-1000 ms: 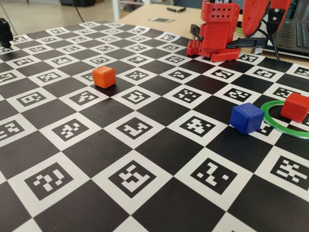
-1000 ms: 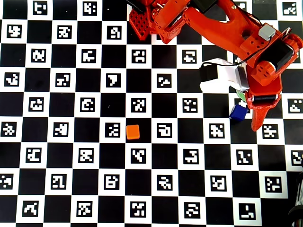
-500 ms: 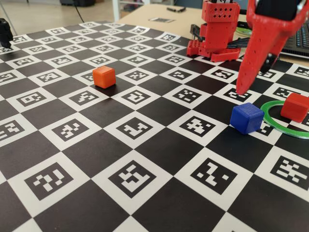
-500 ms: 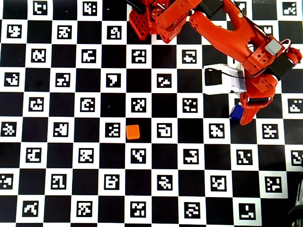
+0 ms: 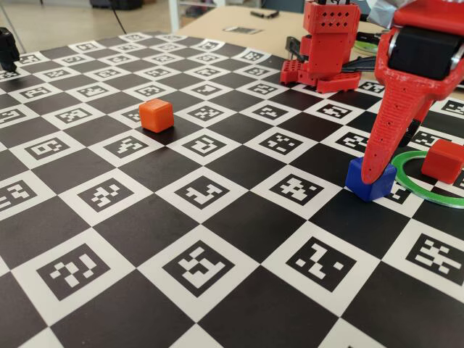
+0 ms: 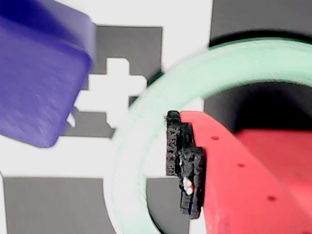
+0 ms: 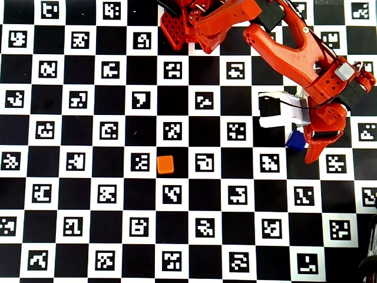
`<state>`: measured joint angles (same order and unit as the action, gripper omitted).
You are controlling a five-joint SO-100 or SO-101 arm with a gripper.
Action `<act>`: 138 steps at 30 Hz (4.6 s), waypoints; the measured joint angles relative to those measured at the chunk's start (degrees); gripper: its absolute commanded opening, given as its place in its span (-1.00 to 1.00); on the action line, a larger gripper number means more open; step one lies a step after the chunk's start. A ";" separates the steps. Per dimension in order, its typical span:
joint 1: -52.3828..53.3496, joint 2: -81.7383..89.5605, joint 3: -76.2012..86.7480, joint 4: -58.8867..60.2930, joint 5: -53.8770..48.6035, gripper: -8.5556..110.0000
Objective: Grab the red cube then put it in the green circle then put the blue cube on top and finally the orange cube on top
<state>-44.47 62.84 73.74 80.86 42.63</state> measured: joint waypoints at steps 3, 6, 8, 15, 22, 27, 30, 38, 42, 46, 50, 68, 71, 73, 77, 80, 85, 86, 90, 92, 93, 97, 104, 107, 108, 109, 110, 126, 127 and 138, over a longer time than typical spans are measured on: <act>0.35 -1.58 0.00 -0.88 0.00 -0.07; 0.53 -2.64 0.00 -1.58 0.00 -0.07; 0.79 -3.16 0.00 -2.11 0.00 -0.08; 1.76 -3.69 0.00 -3.43 0.88 -0.10; 1.93 -3.69 0.00 -3.69 4.92 -0.10; 1.93 -3.69 0.00 -3.78 10.99 -0.09; 1.93 -3.96 0.00 -4.04 15.29 -0.09; 1.93 -5.63 0.00 -5.98 21.97 -0.10; 1.93 -5.71 0.00 -5.98 22.41 -0.13; 2.11 -5.71 0.00 -5.98 22.41 -0.19; 2.72 -5.71 0.00 -5.98 22.41 -0.32; 5.01 -5.01 0.53 -7.21 21.18 -0.75; 4.83 -4.75 0.53 -3.96 19.34 -0.75; 5.19 -3.69 -0.18 -0.88 17.67 -0.75; 6.15 0.88 -3.25 5.71 13.71 -0.75; 6.42 4.75 -5.45 10.02 11.43 -0.74; 6.42 10.63 -7.29 15.91 9.14 -0.73; 6.15 11.69 -7.29 16.70 9.14 -0.73; 3.96 16.44 -7.29 17.67 9.14 -0.73; 2.29 18.81 -6.86 17.67 9.23 -0.73; 1.23 19.95 -6.42 17.67 9.49 -0.73; -3.43 22.68 -5.54 17.67 10.55 -0.73; -11.16 23.12 -5.54 17.67 11.34 -0.73; -12.22 22.41 -5.54 17.67 11.43 -0.73; -12.39 21.53 -5.54 17.40 11.43 -0.73; -12.48 20.83 -5.54 16.96 11.78 -0.73; -12.48 20.21 -5.36 16.35 12.13 -0.73; -12.48 16.26 9.14 1.76 16.96 -0.73; -12.48 15.82 9.23 1.14 17.05 -0.73; -14.06 11.87 9.32 -1.76 18.02 -0.73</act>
<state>-58.54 74.71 83.06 79.10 60.64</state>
